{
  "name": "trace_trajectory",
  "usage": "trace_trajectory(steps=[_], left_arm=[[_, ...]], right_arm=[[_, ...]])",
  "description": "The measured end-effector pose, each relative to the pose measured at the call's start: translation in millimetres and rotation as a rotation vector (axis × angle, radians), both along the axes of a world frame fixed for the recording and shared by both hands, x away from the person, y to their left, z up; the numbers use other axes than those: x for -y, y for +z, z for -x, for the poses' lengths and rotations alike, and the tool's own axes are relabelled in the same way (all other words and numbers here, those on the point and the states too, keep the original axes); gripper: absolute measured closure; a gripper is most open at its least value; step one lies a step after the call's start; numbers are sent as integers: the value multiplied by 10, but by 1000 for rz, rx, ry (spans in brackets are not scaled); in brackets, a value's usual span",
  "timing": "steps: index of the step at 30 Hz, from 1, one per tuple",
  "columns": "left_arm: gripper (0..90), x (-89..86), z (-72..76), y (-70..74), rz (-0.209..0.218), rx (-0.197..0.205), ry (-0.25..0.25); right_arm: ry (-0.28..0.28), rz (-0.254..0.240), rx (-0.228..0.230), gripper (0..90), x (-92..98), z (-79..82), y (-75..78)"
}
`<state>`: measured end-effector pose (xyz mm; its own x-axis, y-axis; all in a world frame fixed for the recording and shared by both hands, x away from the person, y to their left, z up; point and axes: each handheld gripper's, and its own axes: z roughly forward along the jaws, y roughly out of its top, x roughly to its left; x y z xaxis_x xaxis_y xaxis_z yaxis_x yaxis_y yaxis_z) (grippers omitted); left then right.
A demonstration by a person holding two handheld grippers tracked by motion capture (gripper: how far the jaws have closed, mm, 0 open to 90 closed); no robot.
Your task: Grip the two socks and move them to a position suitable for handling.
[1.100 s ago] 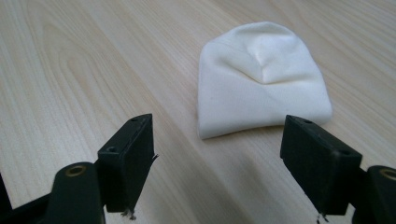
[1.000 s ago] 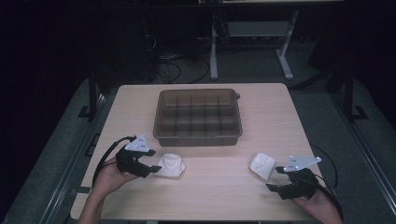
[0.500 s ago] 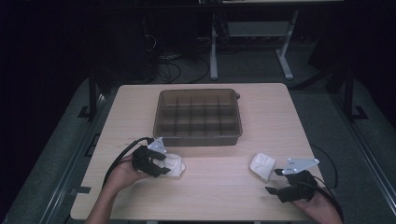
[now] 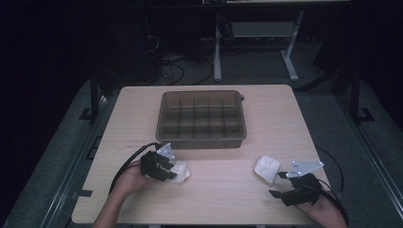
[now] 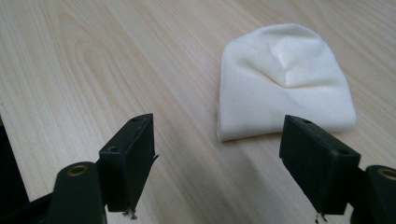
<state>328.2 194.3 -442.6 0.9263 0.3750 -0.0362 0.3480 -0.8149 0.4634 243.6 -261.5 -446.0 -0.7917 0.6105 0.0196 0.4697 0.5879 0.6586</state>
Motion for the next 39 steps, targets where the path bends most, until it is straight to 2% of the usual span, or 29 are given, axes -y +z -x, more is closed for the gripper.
trace_trajectory(steps=[1,3,5,8,11,13,17,22,25,28,29,32,33,35,37,39], left_arm=[[699,10,11,7,4,-13,6],[766,26,22,18,0,-10,6],[782,30,21,21,3,-9,8],[808,32,4,22,33,-24,41],[812,54,14,72,50,-19,47],[813,93,33,128,78,-9,61],[813,232,50,242,114,15,95],[811,393,62,266,141,14,129],[807,573,72,228,138,-4,148],[806,650,78,198,121,-1,155],[804,712,72,162,127,-22,162],[800,765,60,132,110,-25,168],[794,817,50,99,114,-40,177],[790,843,48,81,116,-43,187],[763,886,33,43,107,-57,194],[692,911,31,18,115,-71,209]], right_arm=[[-4,-1,-2,262,-3,-4,7],[-2,-5,-4,262,0,-13,8],[-1,-4,-3,262,4,-18,10],[-5,-12,-1,262,6,-20,28],[-3,-9,5,262,-2,-19,35],[0,-11,4,262,-13,-19,36],[4,-6,5,262,-36,-16,40],[12,-2,7,266,-58,-21,53],[21,-2,10,267,-93,-40,64],[35,4,15,274,-123,-49,65],[52,13,11,286,-149,-59,60],[61,19,9,286,-166,-70,49],[68,26,4,286,-173,-86,35],[70,25,2,286,-175,-88,31],[68,27,-1,286,-183,-89,30],[72,25,3,286,-188,-87,31]])
